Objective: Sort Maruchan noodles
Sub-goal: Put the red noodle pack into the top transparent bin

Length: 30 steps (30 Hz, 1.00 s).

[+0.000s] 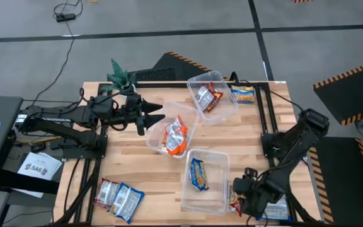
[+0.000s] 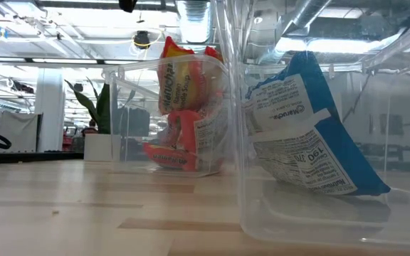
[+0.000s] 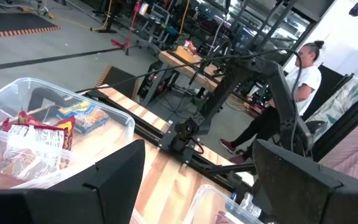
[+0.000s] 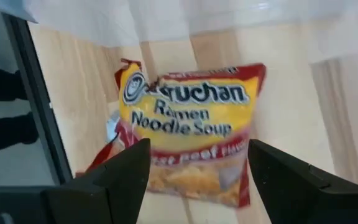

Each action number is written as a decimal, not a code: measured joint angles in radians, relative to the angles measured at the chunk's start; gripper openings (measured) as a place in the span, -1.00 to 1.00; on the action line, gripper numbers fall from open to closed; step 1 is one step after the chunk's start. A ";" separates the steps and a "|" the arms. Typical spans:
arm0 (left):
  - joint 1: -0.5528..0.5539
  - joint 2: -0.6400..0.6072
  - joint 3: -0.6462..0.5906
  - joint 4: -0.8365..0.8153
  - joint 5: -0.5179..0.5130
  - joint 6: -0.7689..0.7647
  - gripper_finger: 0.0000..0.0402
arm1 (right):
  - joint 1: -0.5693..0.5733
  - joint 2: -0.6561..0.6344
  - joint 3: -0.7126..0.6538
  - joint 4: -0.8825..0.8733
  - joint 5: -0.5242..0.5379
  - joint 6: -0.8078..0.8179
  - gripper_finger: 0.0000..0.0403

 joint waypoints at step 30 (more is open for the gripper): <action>0.000 0.000 0.000 -0.013 -0.001 -0.002 0.41 | 0.065 -0.151 -0.002 -0.191 -0.141 0.042 -0.97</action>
